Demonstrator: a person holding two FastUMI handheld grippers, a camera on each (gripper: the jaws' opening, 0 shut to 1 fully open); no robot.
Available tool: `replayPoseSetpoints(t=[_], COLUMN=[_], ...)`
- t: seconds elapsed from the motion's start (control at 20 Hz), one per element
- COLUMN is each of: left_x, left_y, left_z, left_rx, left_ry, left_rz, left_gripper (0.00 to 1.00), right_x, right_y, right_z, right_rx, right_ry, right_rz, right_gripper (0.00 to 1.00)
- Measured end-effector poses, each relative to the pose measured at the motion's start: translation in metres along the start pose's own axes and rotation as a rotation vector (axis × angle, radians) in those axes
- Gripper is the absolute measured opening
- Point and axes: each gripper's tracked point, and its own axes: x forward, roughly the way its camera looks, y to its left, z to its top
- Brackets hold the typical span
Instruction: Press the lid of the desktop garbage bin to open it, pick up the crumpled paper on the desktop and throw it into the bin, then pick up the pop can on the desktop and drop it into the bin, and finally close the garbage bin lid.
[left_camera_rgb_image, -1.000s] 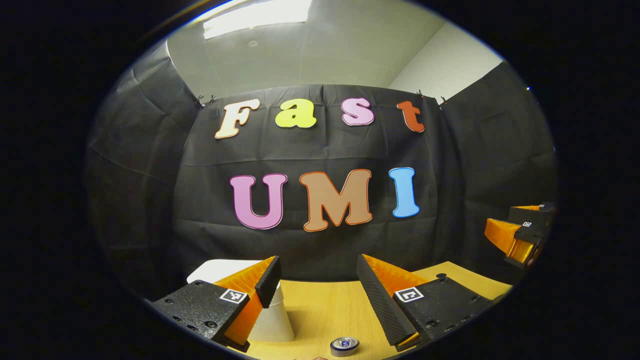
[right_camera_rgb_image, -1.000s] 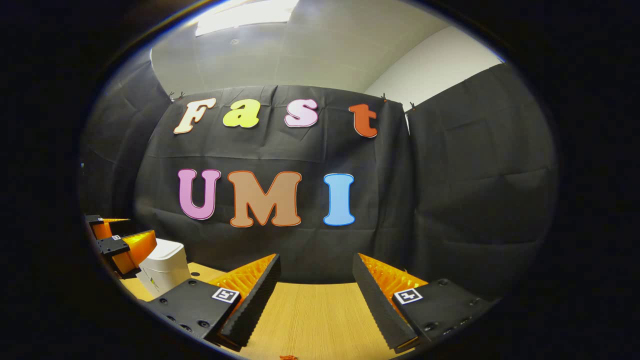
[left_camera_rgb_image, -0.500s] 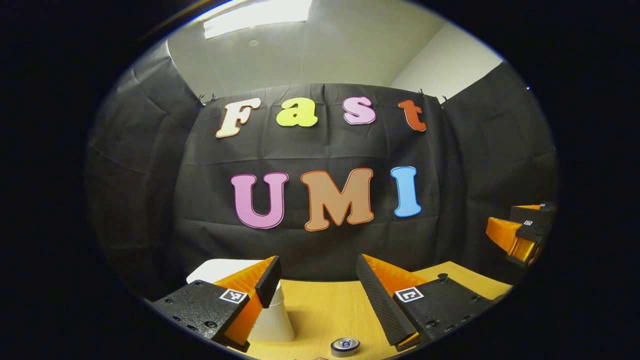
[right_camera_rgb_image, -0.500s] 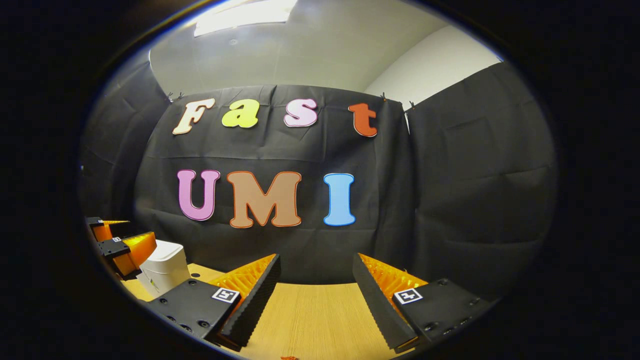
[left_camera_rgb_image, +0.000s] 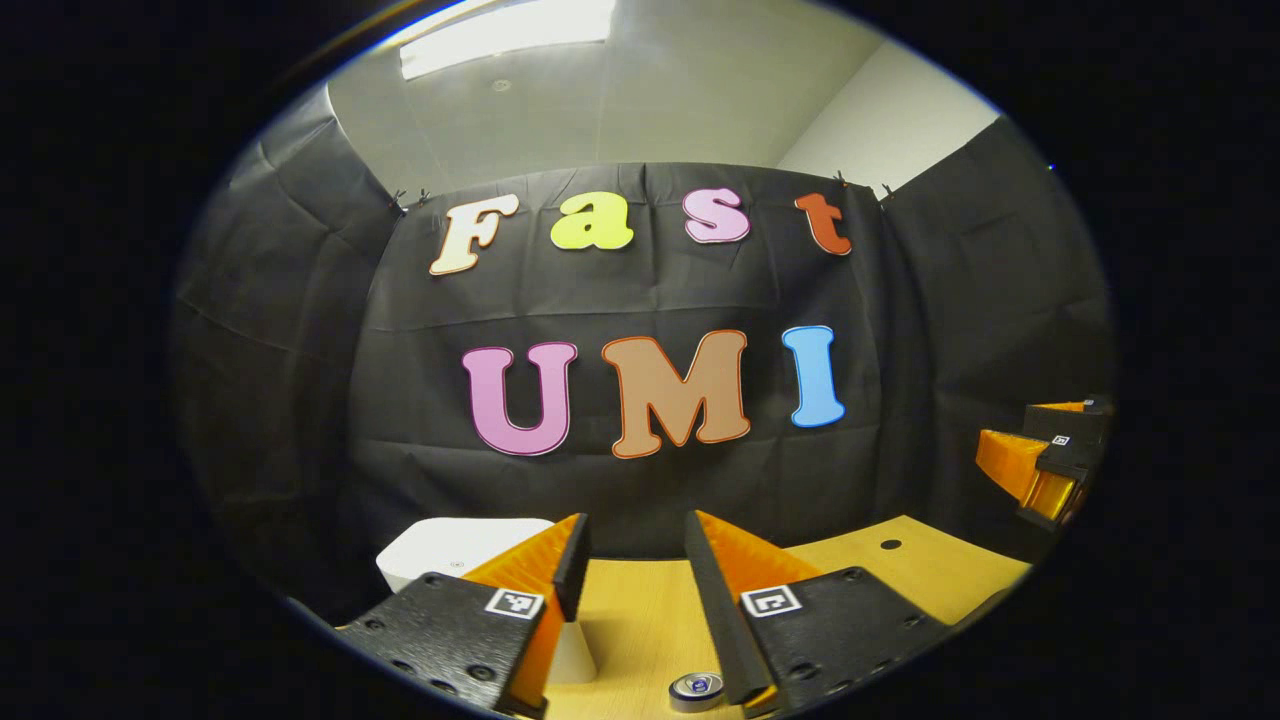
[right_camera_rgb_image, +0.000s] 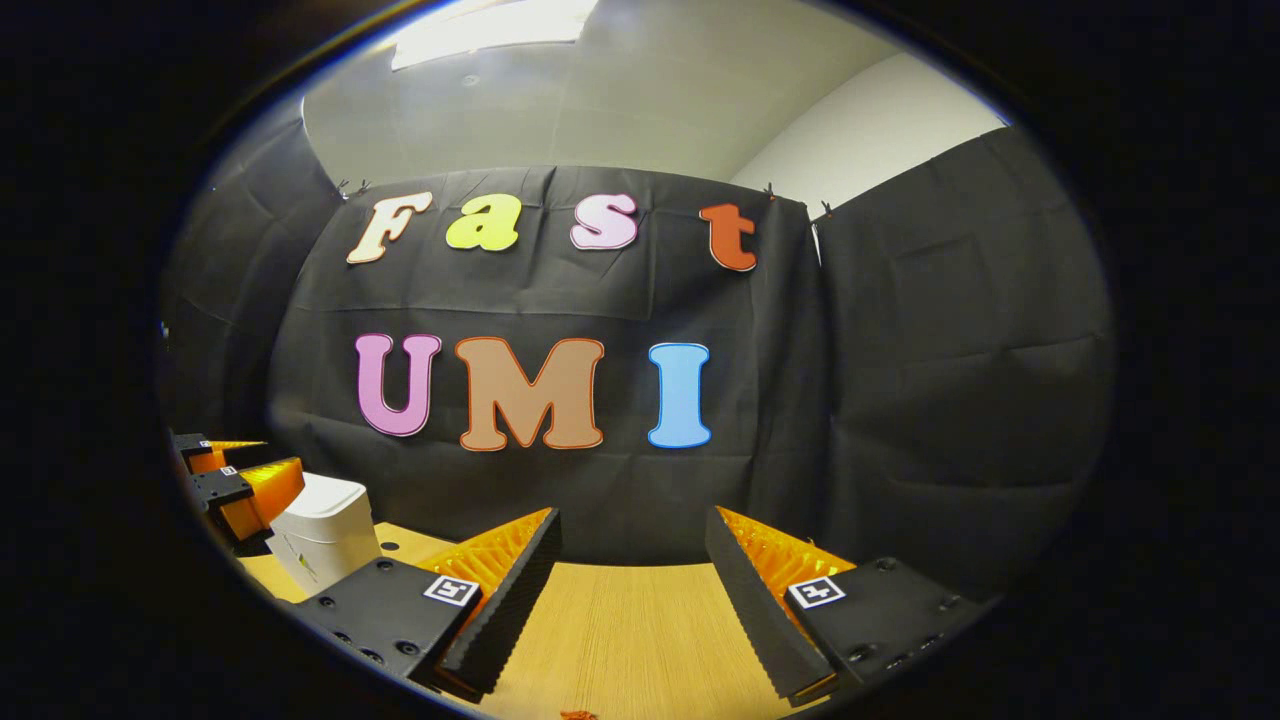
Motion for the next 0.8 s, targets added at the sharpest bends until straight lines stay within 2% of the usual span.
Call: replayPoseSetpoints(t=[0.1,0.15,0.3,0.4,0.55,0.8], left_x=[-0.001,0.000,0.001,0.001,0.002,0.018], left_y=[-0.001,-0.001,0.005,0.002,0.003,0.044], left_z=[-0.001,-0.002,-0.006,-0.006,-0.008,-0.006], left_rx=[0.001,0.001,0.000,-0.011,-0.002,0.072], left_ry=[0.004,0.006,0.022,0.025,0.033,0.020], left_rz=[-0.004,-0.006,0.013,-0.006,-0.022,0.078], left_gripper=[0.44,0.33,0.15,0.00,0.00,0.00], right_x=[0.000,0.000,0.000,-0.001,0.000,-0.001], right_y=[0.001,0.002,0.003,0.003,0.006,0.007], right_z=[0.000,-0.001,0.000,0.000,-0.001,-0.002], right_rx=[-0.003,-0.004,-0.007,-0.007,-0.006,-0.017], right_ry=[0.000,0.000,0.000,0.000,0.002,0.000], right_rz=[0.002,0.004,0.007,0.007,0.012,0.011], right_gripper=[0.96,0.96,0.96,0.96,0.96,0.96])
